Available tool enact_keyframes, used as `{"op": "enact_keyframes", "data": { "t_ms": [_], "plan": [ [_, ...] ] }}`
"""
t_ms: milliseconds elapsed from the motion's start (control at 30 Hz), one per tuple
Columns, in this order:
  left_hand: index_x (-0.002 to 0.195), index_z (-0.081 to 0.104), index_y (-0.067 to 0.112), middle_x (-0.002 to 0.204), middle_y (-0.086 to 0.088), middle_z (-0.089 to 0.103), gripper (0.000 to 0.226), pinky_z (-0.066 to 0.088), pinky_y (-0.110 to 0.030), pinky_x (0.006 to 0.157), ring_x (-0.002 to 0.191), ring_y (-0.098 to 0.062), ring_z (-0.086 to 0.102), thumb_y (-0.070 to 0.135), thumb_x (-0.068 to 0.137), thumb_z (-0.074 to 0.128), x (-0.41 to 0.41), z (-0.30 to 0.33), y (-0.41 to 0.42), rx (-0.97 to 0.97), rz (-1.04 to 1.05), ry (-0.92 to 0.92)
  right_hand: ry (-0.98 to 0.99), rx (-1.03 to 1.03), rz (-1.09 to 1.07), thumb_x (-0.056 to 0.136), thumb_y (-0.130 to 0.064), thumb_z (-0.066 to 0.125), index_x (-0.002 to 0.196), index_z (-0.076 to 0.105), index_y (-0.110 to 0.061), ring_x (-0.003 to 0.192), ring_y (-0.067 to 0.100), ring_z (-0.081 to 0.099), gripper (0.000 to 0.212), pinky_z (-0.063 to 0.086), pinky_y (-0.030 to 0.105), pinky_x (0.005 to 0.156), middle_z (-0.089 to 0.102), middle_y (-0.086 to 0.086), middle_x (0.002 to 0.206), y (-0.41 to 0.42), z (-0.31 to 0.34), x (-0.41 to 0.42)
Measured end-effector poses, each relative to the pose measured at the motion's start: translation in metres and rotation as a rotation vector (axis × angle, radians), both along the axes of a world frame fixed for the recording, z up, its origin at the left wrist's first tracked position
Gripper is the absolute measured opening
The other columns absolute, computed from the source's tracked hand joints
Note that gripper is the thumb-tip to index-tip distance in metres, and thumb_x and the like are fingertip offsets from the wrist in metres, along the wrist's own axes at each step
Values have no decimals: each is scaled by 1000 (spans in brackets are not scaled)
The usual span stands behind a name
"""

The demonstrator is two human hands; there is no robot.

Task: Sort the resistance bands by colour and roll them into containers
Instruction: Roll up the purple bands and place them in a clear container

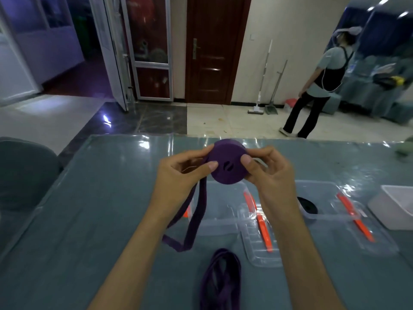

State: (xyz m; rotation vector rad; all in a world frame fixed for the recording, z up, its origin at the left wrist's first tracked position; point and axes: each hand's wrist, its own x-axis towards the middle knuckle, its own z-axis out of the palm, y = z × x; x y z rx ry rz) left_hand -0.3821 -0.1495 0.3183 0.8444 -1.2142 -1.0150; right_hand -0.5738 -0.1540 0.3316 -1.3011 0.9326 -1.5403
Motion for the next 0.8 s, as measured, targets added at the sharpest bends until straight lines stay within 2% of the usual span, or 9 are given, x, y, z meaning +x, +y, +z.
{"op": "enact_keyframes", "data": {
  "t_ms": [100, 233, 367, 433, 533, 600, 700, 800],
  "plan": [
    [110, 78, 4, 98, -4, 82, 31, 61, -24, 81, 93, -19, 79, -1, 80, 85, 4, -2, -3, 2, 55, -14, 42, 76, 63, 83, -15, 77, 93, 58, -5, 98, 31, 77, 24, 65, 44, 78, 78, 12, 102, -2, -3, -2],
    [105, 78, 3, 100, -7, 81, 24, 61, -24, 82, 95, -21, 79, 0, 82, 83, -2, -7, -10, 35, 84, 50, 73, 53, 46, 83, -20, 78, 119, 66, -16, 96, 29, 77, 38, 65, 40, 73, 77, 6, 97, -11, 1, -1],
    [113, 78, 4, 105, -6, 81, 26, 59, -20, 83, 99, -17, 78, -1, 87, 78, -6, -4, -19, 43, 38, 43, -4, 55, 48, 85, -16, 75, 102, 64, -10, 98, 28, 76, 21, 64, 42, 76, 78, 8, 103, -21, -6, -2],
    [106, 79, 6, 100, -6, 82, 24, 60, -20, 79, 94, -19, 79, 1, 83, 82, -9, -1, -24, 39, 81, 46, -11, 90, 95, 82, -15, 78, 94, 56, -8, 95, 34, 76, 25, 64, 43, 75, 77, 14, 97, -25, -11, -5],
    [96, 78, 4, 94, -9, 81, 17, 60, -23, 77, 90, -22, 79, 3, 81, 84, -20, 0, -31, 60, 128, 57, 9, 60, 31, 82, -16, 79, 105, 59, -8, 91, 34, 78, 31, 65, 40, 70, 78, 15, 97, -32, -13, -9],
    [101, 79, 8, 100, -6, 82, 20, 60, -22, 80, 94, -19, 79, 1, 83, 82, -24, -2, -36, 67, 70, 10, -32, 29, -24, 83, -16, 78, 109, 65, -14, 94, 31, 78, 29, 65, 39, 71, 80, 10, 100, -38, -15, -11],
    [109, 79, 10, 102, -2, 82, 28, 61, -21, 81, 97, -18, 79, 0, 83, 82, -25, 0, -44, 71, 21, -68, -89, 66, 17, 83, -17, 78, 96, 63, -16, 97, 31, 77, 20, 64, 41, 75, 79, 10, 102, -48, -25, -21],
    [96, 80, 12, 91, -2, 82, 24, 61, -23, 77, 88, -18, 80, 4, 75, 90, -34, 1, -47, 59, 155, -96, -70, 105, 92, 78, -19, 82, 92, 56, -12, 93, 38, 76, 30, 64, 41, 71, 78, 15, 97, -56, -27, -32]
  ]
}}
